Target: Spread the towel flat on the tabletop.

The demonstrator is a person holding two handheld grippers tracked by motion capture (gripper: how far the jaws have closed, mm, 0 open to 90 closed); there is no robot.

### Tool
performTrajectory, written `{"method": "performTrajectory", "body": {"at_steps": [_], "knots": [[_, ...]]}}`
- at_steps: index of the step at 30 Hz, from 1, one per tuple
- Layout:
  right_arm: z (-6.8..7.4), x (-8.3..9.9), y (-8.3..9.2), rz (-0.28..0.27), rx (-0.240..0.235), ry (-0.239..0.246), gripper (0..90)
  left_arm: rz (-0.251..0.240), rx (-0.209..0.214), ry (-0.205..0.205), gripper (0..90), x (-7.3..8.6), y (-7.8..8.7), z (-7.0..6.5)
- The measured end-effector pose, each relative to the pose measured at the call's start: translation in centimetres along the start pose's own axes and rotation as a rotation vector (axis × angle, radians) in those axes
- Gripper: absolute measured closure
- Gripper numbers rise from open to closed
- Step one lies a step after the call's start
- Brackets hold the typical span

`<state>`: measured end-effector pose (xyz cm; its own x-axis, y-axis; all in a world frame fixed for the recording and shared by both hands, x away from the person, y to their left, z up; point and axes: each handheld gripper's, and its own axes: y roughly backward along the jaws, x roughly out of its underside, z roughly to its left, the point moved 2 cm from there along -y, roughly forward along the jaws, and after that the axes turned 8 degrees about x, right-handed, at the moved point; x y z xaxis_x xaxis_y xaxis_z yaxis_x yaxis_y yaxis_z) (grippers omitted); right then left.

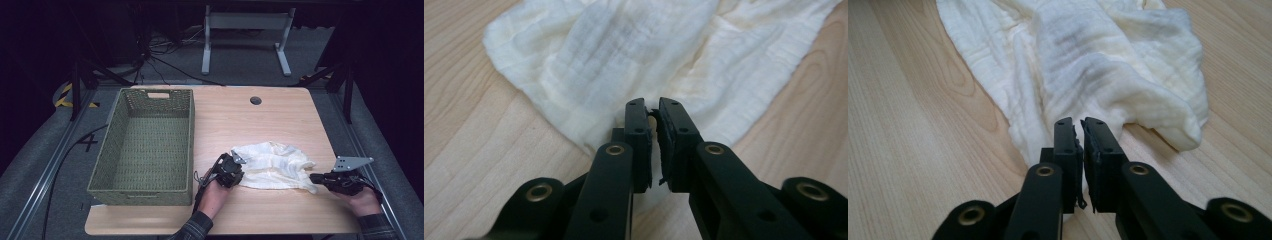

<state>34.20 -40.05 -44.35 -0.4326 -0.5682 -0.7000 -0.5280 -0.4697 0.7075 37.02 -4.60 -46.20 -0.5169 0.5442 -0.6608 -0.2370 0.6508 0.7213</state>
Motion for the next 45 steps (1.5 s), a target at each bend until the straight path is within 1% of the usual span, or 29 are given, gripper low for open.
{"method": "performTrajectory", "body": {"at_steps": [1,3,4,5,7,8,11,12,14,17,19,21,22,23,26,27,30,34,36,39,42,43,45], "knots": [[0.0,0.0,0.0,0.002,-0.003,-0.001,87.2,0.000,-0.003,-0.007,82.9,0.2,0.3,-0.1],[0.2,0.1,-0.2,0.011,-0.015,0.010,88.2,0.009,-0.008,-0.002,82.9,0.7,0.7,-0.3],[0.3,0.1,-0.3,0.017,-0.022,0.016,88.3,0.009,-0.008,-0.002,82.9,0.7,0.7,-0.3],[0.5,0.2,-0.4,0.028,-0.027,0.020,88.4,0.027,-0.009,-0.001,82.9,0.9,0.5,-0.2],[0.6,0.3,-0.5,0.038,-0.031,0.024,88.7,0.045,-0.004,-0.001,82.9,1.0,0.2,-0.2],[0.7,0.4,-0.6,0.045,-0.034,0.022,88.8,0.062,0.000,-0.001,83.1,1.0,0.0,-0.2],[0.7,0.9,-1.1,0.078,-0.041,0.023,88.9,0.063,-0.003,-0.004,83.7,1.1,-0.2,-0.3],[0.7,1.1,-1.3,0.092,-0.044,0.022,88.8,0.072,0.006,0.001,83.9,1.3,0.0,-0.4],[0.8,1.3,-1.4,0.100,-0.046,0.025,89.0,0.077,0.010,-0.002,84.4,1.4,0.1,-0.5],[0.9,1.5,-1.1,0.101,-0.051,0.022,89.0,0.080,0.027,0.003,85.0,2.1,0.5,-1.2],[0.9,1.6,-1.0,0.101,-0.052,0.022,89.0,0.079,0.028,0.003,85.5,2.3,0.6,-1.4],[1.1,1.9,-0.8,0.101,-0.052,0.022,89.0,0.076,0.035,0.006,85.9,2.8,0.8,-1.9],[1.2,2.0,-0.6,0.100,-0.056,0.021,89.0,0.077,0.044,0.007,86.3,3.1,1.0,-2.2],[1.2,2.0,-0.6,0.100,-0.056,0.021,89.0,0.077,0.044,0.007,86.7,3.1,1.0,-2.2],[1.4,2.2,-0.4,0.105,-0.056,0.023,89.0,0.080,0.062,0.008,87.2,3.7,1.4,-2.6],[1.5,2.3,-0.3,0.104,-0.057,0.028,89.1,0.087,0.072,0.008,87.4,3.9,1.6,-2.8],[1.8,2.6,0.0,0.107,-0.059,0.034,89.1,0.096,0.076,0.005,88.1,4.4,1.9,-3.3],[2.3,2.8,0.4,0.111,-0.072,0.046,89.2,0.109,0.104,0.006,88.7,5.0,2.3,-3.7],[2.6,3.0,0.6,0.110,-0.079,0.055,89.2,0.104,0.108,0.009,88.8,5.3,2.5,-3.9],[2.9,3.2,0.8,0.112,-0.083,0.055,89.3,0.108,0.114,0.012,88.8,5.7,2.8,-4.2],[3.2,3.4,1.0,0.112,-0.097,0.059,89.4,0.106,0.121,0.012,88.8,6.2,3.0,-4.6],[3.5,3.5,1.2,0.111,-0.106,0.064,89.5,0.112,0.130,0.012,88.8,6.5,3.2,-4.9],[3.7,3.7,1.3,0.111,-0.111,0.066,89.4,0.110,0.129,0.010,88.8,6.7,3.3,-5.1]]}}
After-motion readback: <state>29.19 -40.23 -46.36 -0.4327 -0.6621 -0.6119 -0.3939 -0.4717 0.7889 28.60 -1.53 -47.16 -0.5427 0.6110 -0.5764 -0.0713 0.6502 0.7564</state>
